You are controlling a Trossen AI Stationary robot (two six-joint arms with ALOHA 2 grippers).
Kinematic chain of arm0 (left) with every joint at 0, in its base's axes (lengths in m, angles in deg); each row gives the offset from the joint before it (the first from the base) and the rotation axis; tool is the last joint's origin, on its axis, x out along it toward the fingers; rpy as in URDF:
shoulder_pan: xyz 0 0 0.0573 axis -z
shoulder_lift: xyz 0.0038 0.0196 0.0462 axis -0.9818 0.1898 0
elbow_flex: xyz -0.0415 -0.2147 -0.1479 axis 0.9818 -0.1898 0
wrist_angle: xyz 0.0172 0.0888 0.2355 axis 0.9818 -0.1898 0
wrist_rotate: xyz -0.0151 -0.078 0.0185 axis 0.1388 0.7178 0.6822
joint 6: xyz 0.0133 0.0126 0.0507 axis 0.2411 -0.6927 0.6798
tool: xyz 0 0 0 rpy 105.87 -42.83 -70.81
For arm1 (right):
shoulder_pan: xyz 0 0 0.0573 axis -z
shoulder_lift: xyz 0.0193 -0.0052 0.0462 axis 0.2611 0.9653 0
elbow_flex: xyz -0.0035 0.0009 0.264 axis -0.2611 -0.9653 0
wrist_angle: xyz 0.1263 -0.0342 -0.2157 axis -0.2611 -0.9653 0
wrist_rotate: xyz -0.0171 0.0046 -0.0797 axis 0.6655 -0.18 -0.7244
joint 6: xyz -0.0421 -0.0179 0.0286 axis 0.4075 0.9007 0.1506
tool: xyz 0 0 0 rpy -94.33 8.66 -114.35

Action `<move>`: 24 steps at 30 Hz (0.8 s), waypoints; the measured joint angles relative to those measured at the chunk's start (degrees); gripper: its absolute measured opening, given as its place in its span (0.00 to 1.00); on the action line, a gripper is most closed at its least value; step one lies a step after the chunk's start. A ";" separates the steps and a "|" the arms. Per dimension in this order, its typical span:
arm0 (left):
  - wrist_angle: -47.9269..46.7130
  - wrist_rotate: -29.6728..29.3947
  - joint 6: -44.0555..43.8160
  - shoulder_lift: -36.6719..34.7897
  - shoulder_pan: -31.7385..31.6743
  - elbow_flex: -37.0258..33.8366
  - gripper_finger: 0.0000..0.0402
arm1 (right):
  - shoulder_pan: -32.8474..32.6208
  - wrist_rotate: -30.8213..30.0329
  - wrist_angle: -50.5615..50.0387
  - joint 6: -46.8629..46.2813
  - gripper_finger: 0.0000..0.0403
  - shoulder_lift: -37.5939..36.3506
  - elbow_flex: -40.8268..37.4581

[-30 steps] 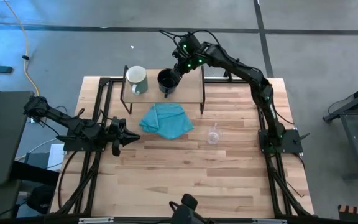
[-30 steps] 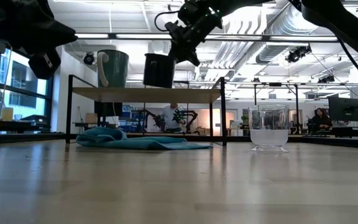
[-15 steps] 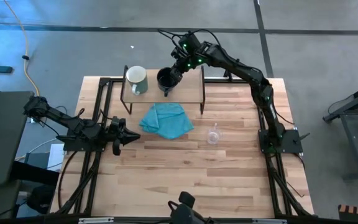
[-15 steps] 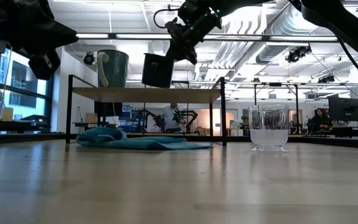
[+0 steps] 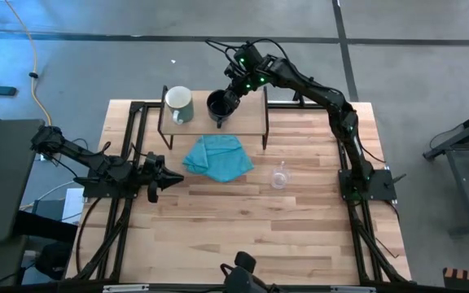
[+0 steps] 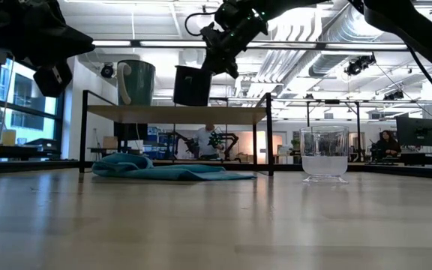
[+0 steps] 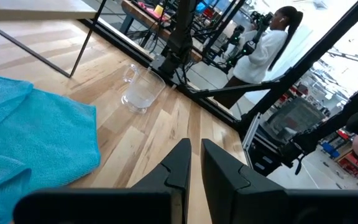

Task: Stack small to large cups/mugs on shelf
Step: Put the blue mug on the shelf

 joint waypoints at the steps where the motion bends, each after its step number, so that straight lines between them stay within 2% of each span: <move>1: 0.00 0.00 -0.01 -0.01 0.01 0.00 0.06 | 0.00 0.00 0.03 0.39 0.00 0.00 0.00; 24: 0.11 0.00 -0.20 -0.01 0.02 0.00 0.06 | 0.42 0.65 0.03 -0.63 0.00 1.53 0.09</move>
